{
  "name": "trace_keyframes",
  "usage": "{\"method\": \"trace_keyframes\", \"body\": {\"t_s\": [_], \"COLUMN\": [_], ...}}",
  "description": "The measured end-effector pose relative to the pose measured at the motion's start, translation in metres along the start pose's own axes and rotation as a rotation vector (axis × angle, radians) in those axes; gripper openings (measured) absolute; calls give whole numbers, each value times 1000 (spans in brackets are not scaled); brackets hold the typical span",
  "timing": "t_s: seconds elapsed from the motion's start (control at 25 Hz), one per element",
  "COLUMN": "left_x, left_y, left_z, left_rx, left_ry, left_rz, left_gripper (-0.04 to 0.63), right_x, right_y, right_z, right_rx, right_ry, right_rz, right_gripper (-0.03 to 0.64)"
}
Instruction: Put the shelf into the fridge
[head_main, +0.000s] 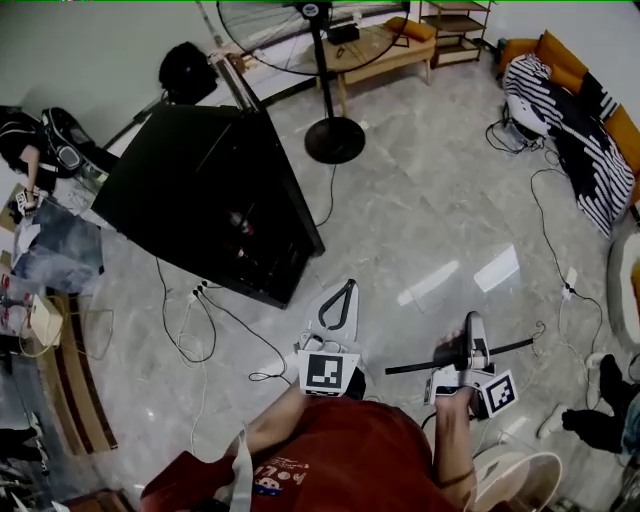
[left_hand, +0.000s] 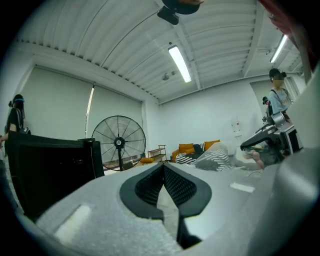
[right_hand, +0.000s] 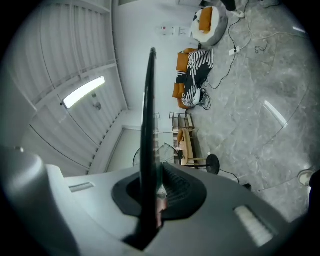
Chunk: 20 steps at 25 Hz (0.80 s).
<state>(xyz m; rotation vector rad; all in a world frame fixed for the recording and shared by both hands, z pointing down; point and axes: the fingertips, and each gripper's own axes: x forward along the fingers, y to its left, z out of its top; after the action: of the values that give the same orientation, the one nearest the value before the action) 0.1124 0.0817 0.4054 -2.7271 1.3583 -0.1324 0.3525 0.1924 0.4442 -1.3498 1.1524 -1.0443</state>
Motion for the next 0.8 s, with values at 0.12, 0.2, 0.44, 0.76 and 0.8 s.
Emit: {"method": "trace_keyframes", "body": {"t_s": [0.12, 0.2, 0.44, 0.76, 0.8], "left_x": [13, 20, 36, 39, 40], "left_y": [35, 58, 118, 172, 176], "left_z": [2, -4, -15, -36, -38], "left_rx": [-2, -11, -17, -41, -42], "left_ry": [-8, -7, 18, 64, 71], "left_rz": [32, 62, 140, 274, 294], "left_gripper": [6, 6, 6, 6, 6], "right_x": [33, 53, 113, 173, 181], "right_y": [4, 3, 7, 3, 2], "right_z": [-18, -29, -65, -111, -115], "right_rx": [-10, -3, -2, 15, 21], "right_ry": [30, 45, 111, 246, 264], "right_rz": [-5, -6, -3, -1, -2], "right_gripper": [9, 9, 9, 9, 9]}}
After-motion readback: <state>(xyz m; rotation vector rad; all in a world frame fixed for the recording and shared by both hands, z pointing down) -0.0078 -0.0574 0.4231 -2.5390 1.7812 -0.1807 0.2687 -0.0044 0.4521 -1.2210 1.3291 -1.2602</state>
